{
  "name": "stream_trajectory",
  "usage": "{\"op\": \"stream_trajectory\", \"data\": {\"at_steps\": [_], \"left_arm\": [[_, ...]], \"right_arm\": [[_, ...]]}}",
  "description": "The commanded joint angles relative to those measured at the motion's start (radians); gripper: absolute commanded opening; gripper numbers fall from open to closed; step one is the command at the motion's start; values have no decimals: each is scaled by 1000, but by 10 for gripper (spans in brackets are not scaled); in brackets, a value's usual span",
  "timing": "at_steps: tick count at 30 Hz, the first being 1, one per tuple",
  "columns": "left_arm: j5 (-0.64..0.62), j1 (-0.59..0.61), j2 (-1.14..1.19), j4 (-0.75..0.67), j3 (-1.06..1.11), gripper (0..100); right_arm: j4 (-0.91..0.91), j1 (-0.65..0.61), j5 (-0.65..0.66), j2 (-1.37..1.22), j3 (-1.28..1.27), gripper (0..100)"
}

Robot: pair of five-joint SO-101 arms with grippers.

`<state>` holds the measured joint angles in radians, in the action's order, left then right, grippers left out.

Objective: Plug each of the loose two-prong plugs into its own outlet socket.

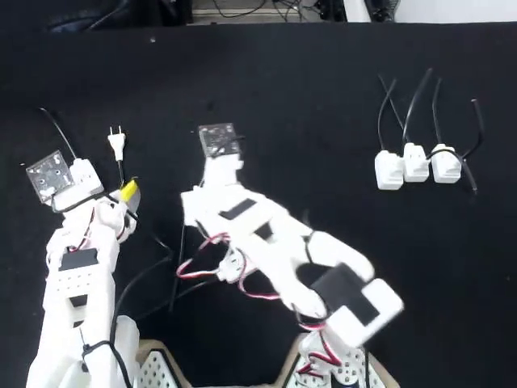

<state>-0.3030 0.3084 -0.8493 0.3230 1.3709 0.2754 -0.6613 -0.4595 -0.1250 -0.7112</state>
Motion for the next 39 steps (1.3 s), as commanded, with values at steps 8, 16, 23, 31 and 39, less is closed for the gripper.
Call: {"op": "stream_trajectory", "data": {"at_steps": [8, 16, 23, 31, 39], "left_arm": [[-11, 4, -20, -20, 1, 267], [-14, 10, -20, -15, 1, 267], [-14, 10, -20, -15, 1, 267], [-11, 10, -20, -15, 1, 267], [-11, 5, -20, -17, 1, 267]], "right_arm": [[121, -31, -18, -35, 197, 197], [150, -32, -18, -85, 223, 194], [299, -31, -18, -159, 357, 144], [531, 0, 34, -188, 496, 11], [864, 118, 296, 99, 693, 10]]}}
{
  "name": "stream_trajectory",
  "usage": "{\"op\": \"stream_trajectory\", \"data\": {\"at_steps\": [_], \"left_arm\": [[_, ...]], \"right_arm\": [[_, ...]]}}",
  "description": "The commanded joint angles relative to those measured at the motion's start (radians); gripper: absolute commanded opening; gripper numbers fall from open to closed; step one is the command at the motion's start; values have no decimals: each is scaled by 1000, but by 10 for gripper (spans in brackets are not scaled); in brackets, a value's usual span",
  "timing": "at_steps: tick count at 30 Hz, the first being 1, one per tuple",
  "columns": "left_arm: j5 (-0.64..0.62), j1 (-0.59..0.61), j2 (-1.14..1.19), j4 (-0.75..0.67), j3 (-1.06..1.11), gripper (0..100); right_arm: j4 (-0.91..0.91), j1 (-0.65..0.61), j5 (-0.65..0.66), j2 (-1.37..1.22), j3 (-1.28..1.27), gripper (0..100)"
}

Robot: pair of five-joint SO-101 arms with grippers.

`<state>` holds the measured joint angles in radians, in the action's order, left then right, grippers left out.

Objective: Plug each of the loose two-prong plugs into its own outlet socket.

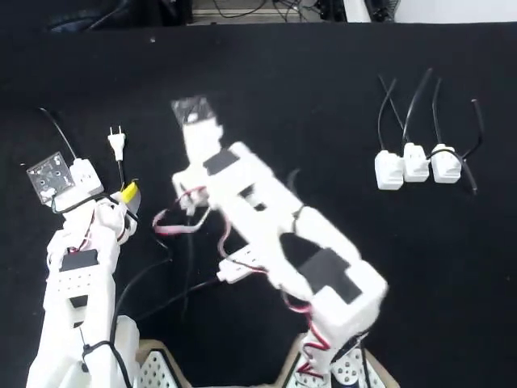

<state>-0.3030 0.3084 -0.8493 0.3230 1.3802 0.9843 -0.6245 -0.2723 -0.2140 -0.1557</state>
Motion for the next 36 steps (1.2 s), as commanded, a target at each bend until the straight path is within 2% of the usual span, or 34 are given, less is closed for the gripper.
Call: {"op": "stream_trajectory", "data": {"at_steps": [1, 4, 6, 11, 13, 18, 21, 26, 32, 36], "left_arm": [[-11, 4, -20, -17, -8, 267], [-11, 4, -20, -18, -8, 267], [-11, 5, -20, -18, -8, 267], [-11, 7, -20, -17, -7, 267], [-9, 4, -20, -17, -7, 267], [-9, 2, -20, -20, -5, 267], [-9, 2, -20, -20, -5, 267], [-9, 1, -20, -20, -5, 267], [-9, 1, -20, -20, -5, 267], [-9, 5, -20, -20, -7, 267]], "right_arm": [[186, 98, 129, 219, 160, 10], [276, 160, 213, 286, 226, 11], [338, 199, 328, 311, 262, 11], [505, 252, 809, 315, 202, 11], [497, 278, 916, 318, 77, 11], [269, 373, 1033, 326, -257, 11], [167, 410, 1036, 325, -346, 32], [269, 408, 1040, 326, -335, 289], [417, 384, 1060, 410, -257, 289], [422, 265, 1123, 555, -384, 289]]}}
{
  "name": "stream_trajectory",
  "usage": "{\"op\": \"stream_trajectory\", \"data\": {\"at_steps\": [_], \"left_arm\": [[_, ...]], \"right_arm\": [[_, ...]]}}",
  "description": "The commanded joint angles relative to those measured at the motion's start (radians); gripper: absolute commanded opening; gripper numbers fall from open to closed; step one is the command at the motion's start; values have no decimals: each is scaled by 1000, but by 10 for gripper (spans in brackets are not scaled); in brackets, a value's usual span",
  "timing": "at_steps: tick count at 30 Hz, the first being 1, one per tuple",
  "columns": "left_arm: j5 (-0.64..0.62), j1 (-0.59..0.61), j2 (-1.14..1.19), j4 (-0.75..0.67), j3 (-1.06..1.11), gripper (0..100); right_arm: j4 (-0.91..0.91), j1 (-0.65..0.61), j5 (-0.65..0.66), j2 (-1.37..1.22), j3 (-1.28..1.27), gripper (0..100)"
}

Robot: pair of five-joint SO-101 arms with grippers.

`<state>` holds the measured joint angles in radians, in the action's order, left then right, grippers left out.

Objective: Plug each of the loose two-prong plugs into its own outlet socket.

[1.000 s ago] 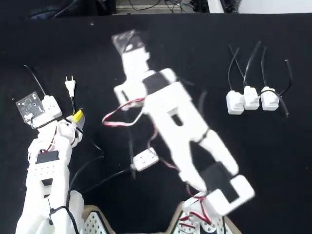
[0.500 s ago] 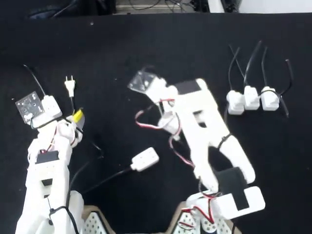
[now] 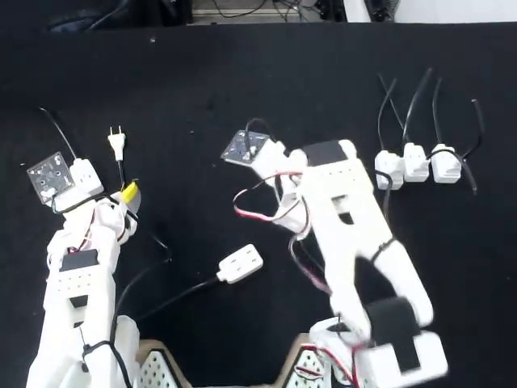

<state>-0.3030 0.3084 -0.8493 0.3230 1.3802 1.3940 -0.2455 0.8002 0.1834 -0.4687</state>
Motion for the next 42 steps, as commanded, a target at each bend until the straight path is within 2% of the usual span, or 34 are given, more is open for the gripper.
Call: {"op": "stream_trajectory", "data": {"at_steps": [1, 5, 9, 16, 27, 29, 32, 33, 35, 38, 42], "left_arm": [[-12, 12, -20, -15, -8, 267], [-17, 82, -21, -14, -16, 266], [-95, 176, -21, -12, -30, 266], [-129, 314, -21, -14, -51, 266], [-129, 317, -21, -14, -48, 266], [-129, 317, -21, -14, -50, 266], [-129, 315, -21, -14, -50, 266], [-129, 315, -21, -14, -50, 266], [-129, 315, -21, -14, -50, 266], [-129, 317, -21, -14, -50, 266], [-129, 321, -21, -14, -48, 266]], "right_arm": [[8, -163, 54, 196, -125, 289], [-147, -365, -25, 321, -367, 290], [-336, -466, -75, 367, -507, 290], [-385, -477, 43, 214, -498, 290], [-442, -411, 172, -22, -340, 282], [-443, -413, 169, -33, -326, 225], [-445, -410, 163, -31, -303, 49], [-445, -408, 135, -31, -288, 2], [-445, -400, 29, -36, -249, 44], [-445, -377, -141, -39, -186, 9], [-445, -367, -216, -41, -166, 11]]}}
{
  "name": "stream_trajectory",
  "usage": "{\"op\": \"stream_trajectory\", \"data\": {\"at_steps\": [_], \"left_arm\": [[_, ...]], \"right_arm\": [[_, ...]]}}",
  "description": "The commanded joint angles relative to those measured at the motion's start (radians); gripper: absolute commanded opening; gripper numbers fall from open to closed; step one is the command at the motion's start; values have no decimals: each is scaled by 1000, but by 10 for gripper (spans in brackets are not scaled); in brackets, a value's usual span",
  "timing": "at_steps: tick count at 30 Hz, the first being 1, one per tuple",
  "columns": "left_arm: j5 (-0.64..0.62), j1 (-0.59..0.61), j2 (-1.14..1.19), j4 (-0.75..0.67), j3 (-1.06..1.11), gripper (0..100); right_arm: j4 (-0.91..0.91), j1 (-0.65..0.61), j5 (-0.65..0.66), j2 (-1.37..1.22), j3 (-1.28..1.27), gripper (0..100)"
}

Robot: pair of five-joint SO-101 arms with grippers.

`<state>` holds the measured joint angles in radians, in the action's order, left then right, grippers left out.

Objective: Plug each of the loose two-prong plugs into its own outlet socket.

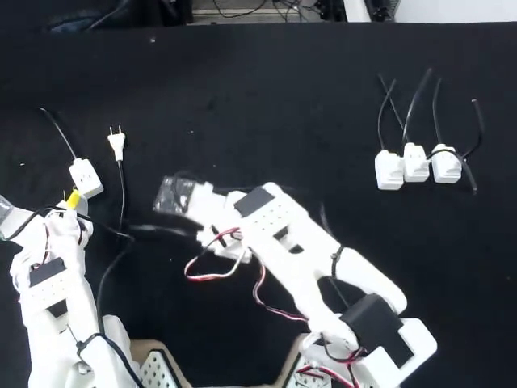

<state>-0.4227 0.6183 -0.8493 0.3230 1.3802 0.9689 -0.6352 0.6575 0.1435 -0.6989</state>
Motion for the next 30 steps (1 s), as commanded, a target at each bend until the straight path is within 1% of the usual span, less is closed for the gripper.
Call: {"op": "stream_trajectory", "data": {"at_steps": [1, 6, 7, 11, 12, 14, 18, 21, 24, 26, 28, 30], "left_arm": [[-9, 12, -21, -14, -48, 266], [-9, 7, -21, -14, -47, 266], [-9, 5, -21, -14, -47, 266], [-9, 5, -21, -14, -44, 266], [-8, 5, -21, -14, -44, 266], [-6, 5, -21, -14, -44, 266], [-6, 5, -21, -14, -44, 266], [-6, 4, -21, -14, -44, 266], [-8, 4, -21, -14, -44, 266], [-8, 2, -21, -14, -44, 266], [-6, -8, -21, -17, -44, 266], [-5, -24, -21, -15, -44, 266]], "right_arm": [[-20, 23, -74, -1, 61, 11], [-52, 21, -74, -1, 24, 21], [-61, 21, -75, -1, 16, 47], [-63, 23, -81, 4, 1, 249], [-60, 26, -83, 10, 2, 275], [-17, 43, -83, 28, 22, 283], [158, 103, -83, 119, 96, 283], [239, 222, -83, 189, 142, 283], [180, 384, -83, 185, 105, 282], [103, 456, -83, 136, 45, 276], [20, 489, -80, 70, -5, 258], [-54, 496, -83, 4, -30, 244]]}}
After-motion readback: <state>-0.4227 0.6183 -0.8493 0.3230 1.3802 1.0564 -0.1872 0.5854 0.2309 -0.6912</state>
